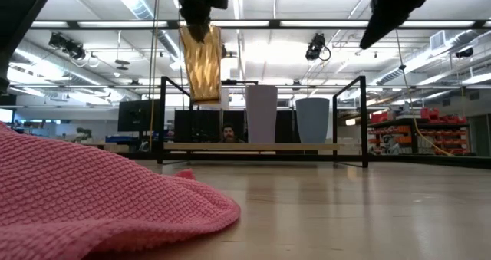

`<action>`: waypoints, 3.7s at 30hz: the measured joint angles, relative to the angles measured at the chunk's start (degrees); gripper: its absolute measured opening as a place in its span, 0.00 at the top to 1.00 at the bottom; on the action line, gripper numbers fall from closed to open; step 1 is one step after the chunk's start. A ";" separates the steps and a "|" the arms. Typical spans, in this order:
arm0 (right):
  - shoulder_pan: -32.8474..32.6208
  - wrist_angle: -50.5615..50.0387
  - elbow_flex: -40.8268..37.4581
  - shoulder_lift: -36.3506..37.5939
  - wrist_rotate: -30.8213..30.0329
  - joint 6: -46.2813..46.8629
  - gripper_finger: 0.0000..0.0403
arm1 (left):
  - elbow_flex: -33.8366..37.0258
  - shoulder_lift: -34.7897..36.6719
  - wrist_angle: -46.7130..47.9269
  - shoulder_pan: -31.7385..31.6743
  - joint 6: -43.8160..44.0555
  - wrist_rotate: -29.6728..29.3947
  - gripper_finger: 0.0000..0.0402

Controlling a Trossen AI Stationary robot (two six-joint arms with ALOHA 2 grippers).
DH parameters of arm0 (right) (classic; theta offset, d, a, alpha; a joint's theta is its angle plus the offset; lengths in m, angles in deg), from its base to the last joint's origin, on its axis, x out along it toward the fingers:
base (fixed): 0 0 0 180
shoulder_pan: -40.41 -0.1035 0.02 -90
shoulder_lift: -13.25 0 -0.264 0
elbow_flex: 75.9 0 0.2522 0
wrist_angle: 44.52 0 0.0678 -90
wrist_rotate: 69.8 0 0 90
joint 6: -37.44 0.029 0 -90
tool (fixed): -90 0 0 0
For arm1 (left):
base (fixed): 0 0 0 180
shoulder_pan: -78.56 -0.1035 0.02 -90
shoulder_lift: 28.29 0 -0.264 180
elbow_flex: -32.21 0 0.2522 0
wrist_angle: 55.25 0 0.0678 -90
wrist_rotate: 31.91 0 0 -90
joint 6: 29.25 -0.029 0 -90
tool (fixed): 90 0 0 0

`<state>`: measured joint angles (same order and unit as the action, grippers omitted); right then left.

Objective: Stack small to large cups/mugs on shelf
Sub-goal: Put the light brown cup on the shelf

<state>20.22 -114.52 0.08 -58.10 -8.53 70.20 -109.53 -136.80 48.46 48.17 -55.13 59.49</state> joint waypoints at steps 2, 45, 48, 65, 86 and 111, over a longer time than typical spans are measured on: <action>2.40 0.43 0.00 0.00 0.04 -1.65 0.86 | 0.00 -0.72 0.04 -1.16 -1.44 1.18 0.97; 10.43 20.23 -12.72 -0.02 3.52 -12.00 0.87 | 0.04 -12.52 -6.21 -7.46 -6.61 3.85 0.97; 10.43 20.25 -12.72 -0.02 3.52 -12.39 0.87 | 0.04 -12.80 -6.28 -7.57 -6.50 3.83 0.97; 10.43 20.18 -12.72 -0.02 3.52 -12.19 0.87 | -0.02 -14.02 -5.66 -7.59 -5.21 4.41 0.97; 10.43 20.10 -12.72 -0.02 3.76 -11.97 0.87 | 0.07 -14.21 -7.91 -7.66 -3.78 3.74 0.87; 10.43 20.10 -12.72 -0.02 3.76 -11.75 0.87 | 0.06 -14.17 -3.64 -7.70 -0.21 3.86 0.69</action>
<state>30.65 -94.42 -12.65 -58.12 -4.77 58.45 -109.48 -150.97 44.83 40.47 -55.33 63.35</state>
